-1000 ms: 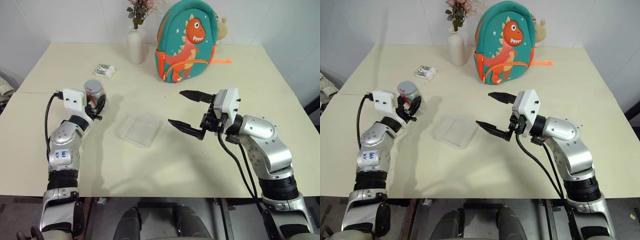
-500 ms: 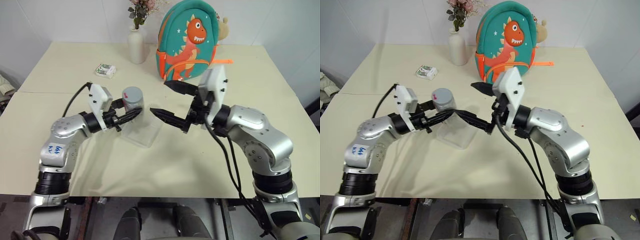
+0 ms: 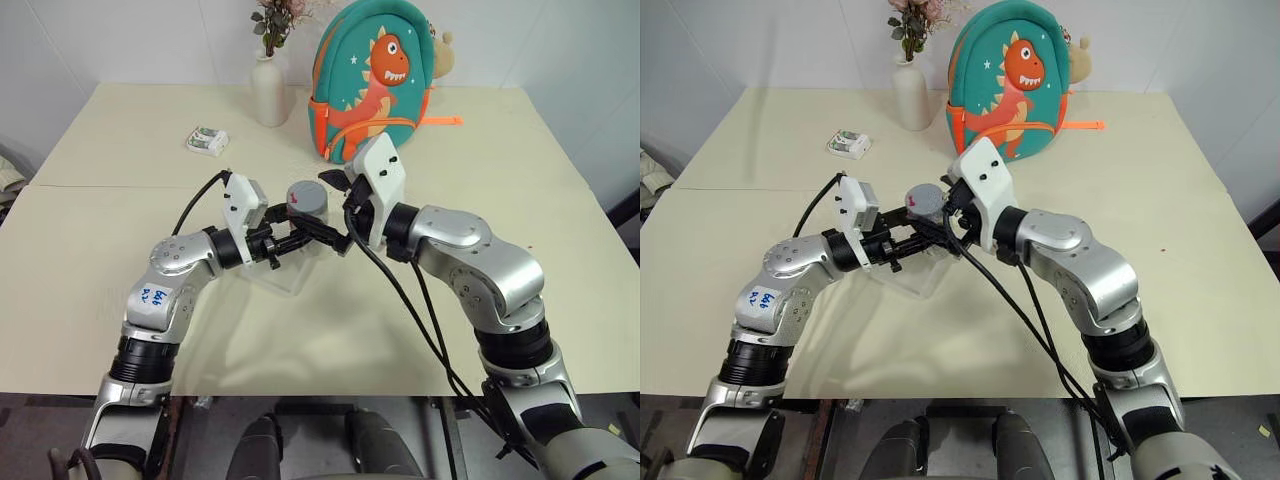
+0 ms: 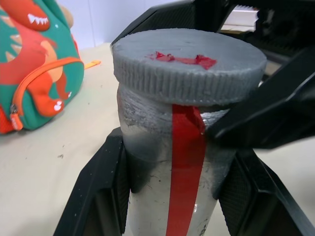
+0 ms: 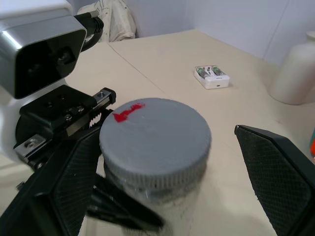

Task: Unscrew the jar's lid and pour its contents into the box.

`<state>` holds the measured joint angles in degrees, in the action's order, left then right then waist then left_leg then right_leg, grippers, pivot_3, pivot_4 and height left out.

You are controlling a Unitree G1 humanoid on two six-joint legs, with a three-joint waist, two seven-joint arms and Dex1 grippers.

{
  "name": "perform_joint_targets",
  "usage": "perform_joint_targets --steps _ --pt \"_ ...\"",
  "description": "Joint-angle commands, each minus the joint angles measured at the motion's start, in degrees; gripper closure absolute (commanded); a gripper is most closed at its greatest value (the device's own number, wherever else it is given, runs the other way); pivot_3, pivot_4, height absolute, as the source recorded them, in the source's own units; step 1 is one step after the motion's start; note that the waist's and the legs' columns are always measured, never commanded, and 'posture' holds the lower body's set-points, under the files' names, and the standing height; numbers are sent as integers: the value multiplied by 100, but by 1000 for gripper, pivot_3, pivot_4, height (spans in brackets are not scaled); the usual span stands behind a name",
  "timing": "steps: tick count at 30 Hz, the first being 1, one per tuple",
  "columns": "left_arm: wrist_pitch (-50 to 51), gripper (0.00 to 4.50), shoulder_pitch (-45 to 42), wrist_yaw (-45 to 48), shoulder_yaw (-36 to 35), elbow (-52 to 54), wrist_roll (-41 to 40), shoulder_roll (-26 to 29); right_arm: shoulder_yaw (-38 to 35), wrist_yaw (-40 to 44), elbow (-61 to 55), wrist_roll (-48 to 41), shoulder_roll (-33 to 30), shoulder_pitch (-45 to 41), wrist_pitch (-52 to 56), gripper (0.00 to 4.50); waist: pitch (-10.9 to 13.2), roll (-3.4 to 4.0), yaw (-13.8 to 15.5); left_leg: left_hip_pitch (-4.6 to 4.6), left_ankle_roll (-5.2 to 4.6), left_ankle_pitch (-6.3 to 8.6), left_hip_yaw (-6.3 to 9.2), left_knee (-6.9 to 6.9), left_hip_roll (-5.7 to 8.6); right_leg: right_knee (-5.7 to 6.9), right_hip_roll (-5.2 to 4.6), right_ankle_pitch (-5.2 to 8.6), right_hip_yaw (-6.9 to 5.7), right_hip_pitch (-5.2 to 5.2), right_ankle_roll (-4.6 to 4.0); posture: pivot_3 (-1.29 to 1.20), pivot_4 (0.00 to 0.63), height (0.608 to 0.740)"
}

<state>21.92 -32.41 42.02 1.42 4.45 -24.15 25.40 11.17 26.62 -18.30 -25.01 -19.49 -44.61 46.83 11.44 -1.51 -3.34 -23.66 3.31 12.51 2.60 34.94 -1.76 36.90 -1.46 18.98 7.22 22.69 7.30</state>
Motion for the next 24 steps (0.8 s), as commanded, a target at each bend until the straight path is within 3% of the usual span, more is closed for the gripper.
perform_joint_targets --steps 1,14,17,21,24 --pt "-40 2534 -50 -39 -15 217 46 -47 -110 14 -111 32 74 -150 -69 0 0 0 -7 0 0 0 0 0 0 0 0 0 0 0 0 0 150 740" --pt "-134 2534 5 -41 -30 37 146 -112 -359 110 -177 -190 260 -198 -70 0 0 0 -1 -1 0 0 2 0 0 0 1 0 -1 0 0 0 150 740" --pt "-127 2534 -11 -40 -37 34 158 -122 -362 126 -157 -185 271 -187 -82 545 0 0 -3 -1 0 0 2 -1 0 -1 0 0 -1 1 0 0 150 740" --pt "-105 2534 -63 -37 -70 40 154 -125 -353 175 -118 -185 284 -172 -99 1864 0 0 -5 -1 0 0 2 -1 0 0 1 0 -1 0 0 0 150 740" --pt "-92 2534 -87 -31 -83 52 148 -121 -327 262 -69 -195 261 -165 -118 1980 0 0 -3 -1 0 0 2 0 0 -1 0 0 -1 0 0 0 150 740"
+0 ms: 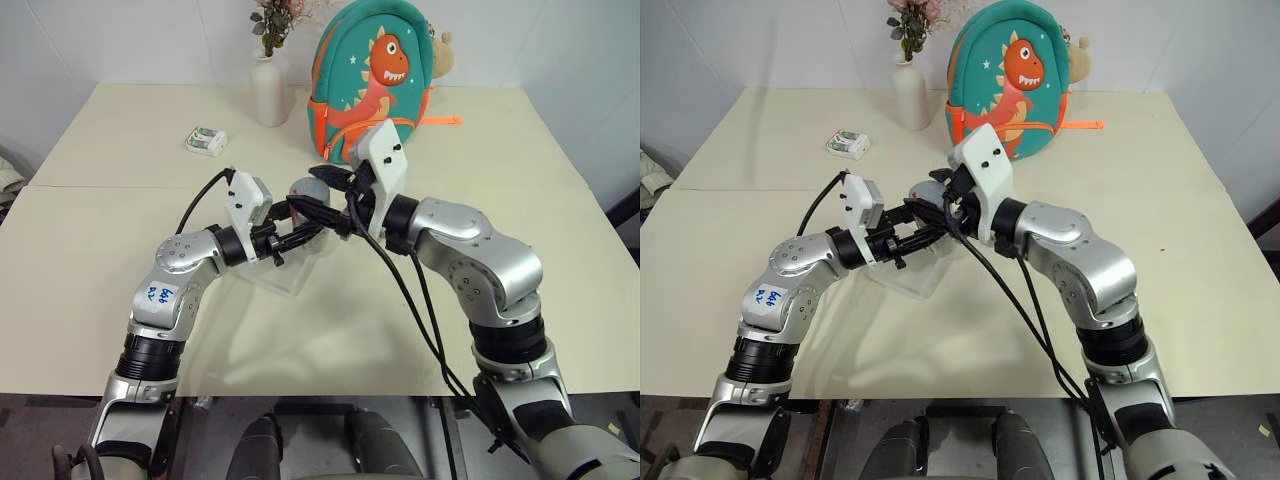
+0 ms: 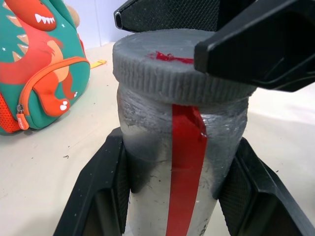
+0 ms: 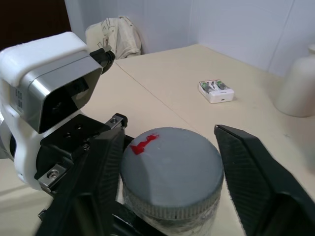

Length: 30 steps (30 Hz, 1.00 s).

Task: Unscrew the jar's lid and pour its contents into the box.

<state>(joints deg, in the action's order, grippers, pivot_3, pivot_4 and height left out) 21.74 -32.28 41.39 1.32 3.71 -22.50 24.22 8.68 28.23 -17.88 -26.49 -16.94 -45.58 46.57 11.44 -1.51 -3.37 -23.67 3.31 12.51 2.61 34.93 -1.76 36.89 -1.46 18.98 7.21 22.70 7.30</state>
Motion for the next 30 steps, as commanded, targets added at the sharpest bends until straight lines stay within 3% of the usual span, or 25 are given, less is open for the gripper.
perform_joint_targets --steps 1,8,20,30 --pt "-71 2534 -99 40 -79 134 -24 3 -86 103 -95 -50 13 -64 -89 1980 0 0 -1 0 0 0 0 0 0 0 0 0 0 0 0 0 150 740" --pt "-86 2534 -160 219 -55 88 -112 -3 -165 591 187 -225 -122 -168 -134 1980 0 0 -1 0 0 0 0 0 0 -1 0 0 0 0 0 0 150 740" --pt "52 2534 -379 2199 111 101 -860 296 -133 3119 970 -735 -845 -684 -607 1980 1 0 -11 -1 -2 1 0 -8 -1 -11 2 0 -6 0 0 0 150 740" --pt "-61 2534 -431 2788 99 -121 -775 382 -277 3627 1282 -706 -1028 -814 -666 1980 1 0 -4 -2 -2 1 1 -7 -1 -13 1 0 -6 0 0 0 150 740"
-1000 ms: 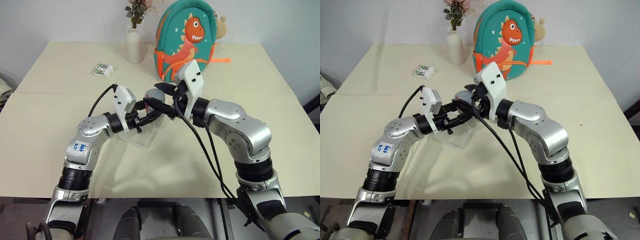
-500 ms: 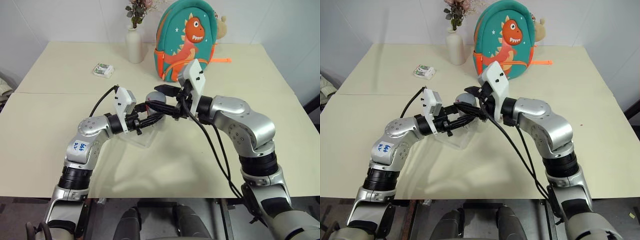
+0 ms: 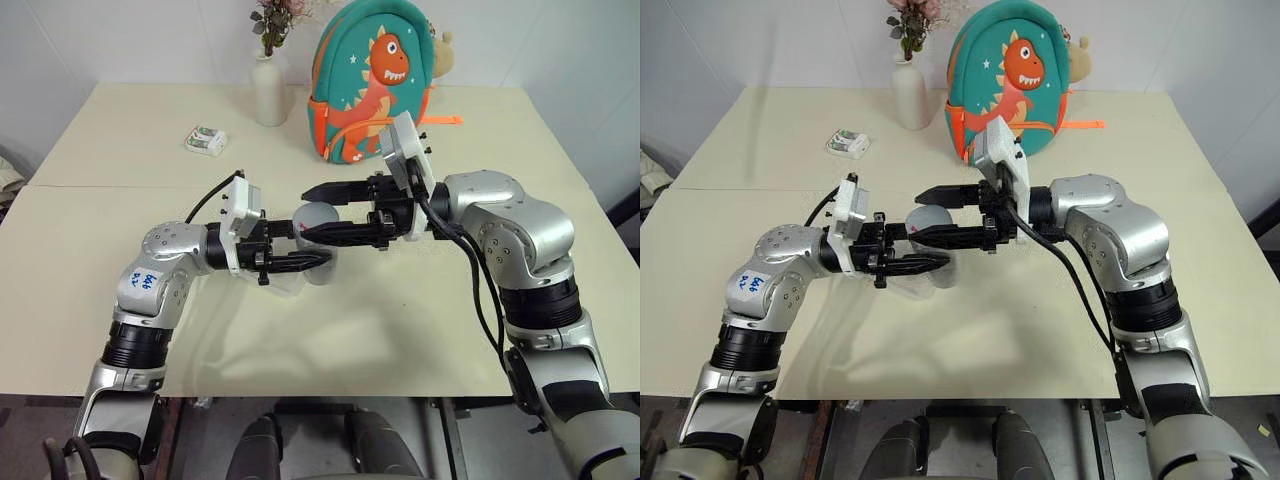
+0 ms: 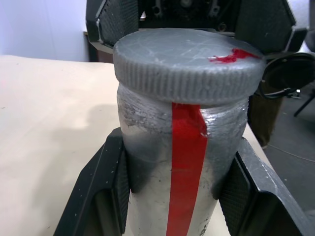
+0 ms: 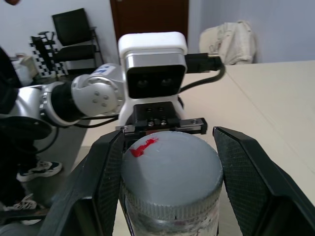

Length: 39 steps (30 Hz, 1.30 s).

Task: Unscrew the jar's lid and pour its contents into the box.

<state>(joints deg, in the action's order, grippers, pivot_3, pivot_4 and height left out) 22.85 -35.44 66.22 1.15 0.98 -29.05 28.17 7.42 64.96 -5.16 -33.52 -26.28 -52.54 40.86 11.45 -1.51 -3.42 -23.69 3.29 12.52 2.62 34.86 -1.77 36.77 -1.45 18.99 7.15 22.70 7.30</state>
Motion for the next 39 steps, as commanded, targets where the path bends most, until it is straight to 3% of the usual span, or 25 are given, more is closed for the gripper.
perform_joint_targets --steps 1,10,16,23,39 --pt "-180 2534 -122 302 108 137 -111 -21 -174 -35 -6 -23 -102 -107 -74 1980 0 0 2 0 0 0 1 0 0 0 0 0 0 0 0 0 150 740" --pt "-237 2534 -107 285 92 121 -69 -32 -240 -83 -101 -103 -106 -18 -12 1980 0 0 2 -1 0 0 3 0 0 0 -1 0 -1 0 0 0 150 740" --pt "-253 2534 -60 268 -25 64 -46 90 -382 -77 -164 -309 -172 59 137 56 0 0 8 -3 0 0 4 1 0 -1 -2 0 -2 0 0 0 150 740" --pt "-304 2534 157 275 -99 38 5 349 -634 -159 -205 -381 -257 104 62 20 1 2 0 -3 0 0 3 0 0 -1 -2 0 -1 2 0 0 150 740" --pt "-295 2534 -125 -27 56 -105 98 53 177 -1139 -482 161 309 17 293 20 1 2 3 -8 0 0 6 2 0 1 -2 0 -4 6 -1 0 150 740"
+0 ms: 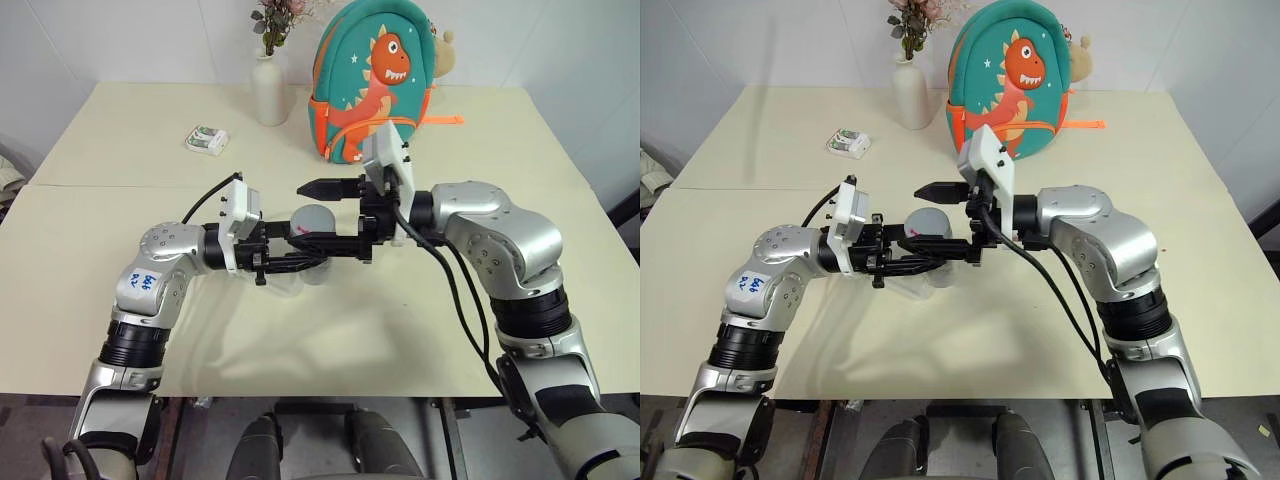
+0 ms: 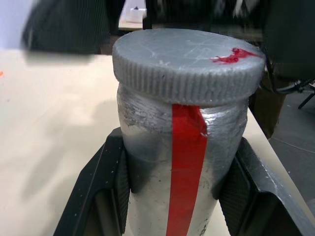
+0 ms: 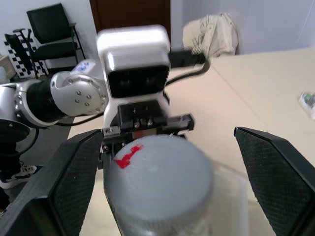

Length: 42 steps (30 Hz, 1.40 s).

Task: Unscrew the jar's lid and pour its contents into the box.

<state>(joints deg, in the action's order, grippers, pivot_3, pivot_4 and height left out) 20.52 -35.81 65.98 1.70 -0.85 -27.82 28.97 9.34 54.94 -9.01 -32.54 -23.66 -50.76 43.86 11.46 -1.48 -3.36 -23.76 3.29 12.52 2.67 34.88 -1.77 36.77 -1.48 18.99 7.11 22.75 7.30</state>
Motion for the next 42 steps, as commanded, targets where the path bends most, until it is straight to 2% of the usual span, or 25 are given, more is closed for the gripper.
perform_joint_targets --steps 1,8,30,36,42 --pt "-58 2534 -91 -8 7 86 -24 -40 6 -166 -63 93 67 -166 -29 20 0 0 -2 0 0 0 0 0 0 0 0 0 0 0 0 0 150 740" --pt "-13 2534 -33 -29 1 196 -50 -66 -168 -246 119 82 51 -239 -61 20 0 0 -2 -7 0 0 3 3 0 0 0 0 -4 3 0 0 150 740" --pt "-33 2534 118 -38 -62 196 -65 -17 -951 539 -90 -431 -1339 510 -72 20 0 0 10 -30 0 0 24 12 2 -11 -2 0 -30 6 0 0 150 740" --pt "-55 2534 125 -19 -74 152 -43 -18 -871 621 -323 -669 -1202 437 -2 20 1 2 15 -30 -1 0 26 15 1 -10 -1 0 -32 6 0 0 150 740" --pt "-41 2534 105 -10 -53 159 -42 -42 -710 399 -400 -739 -773 79 61 20 2 3 12 -30 -1 0 31 17 1 -2 -1 0 -35 6 0 0 150 740"
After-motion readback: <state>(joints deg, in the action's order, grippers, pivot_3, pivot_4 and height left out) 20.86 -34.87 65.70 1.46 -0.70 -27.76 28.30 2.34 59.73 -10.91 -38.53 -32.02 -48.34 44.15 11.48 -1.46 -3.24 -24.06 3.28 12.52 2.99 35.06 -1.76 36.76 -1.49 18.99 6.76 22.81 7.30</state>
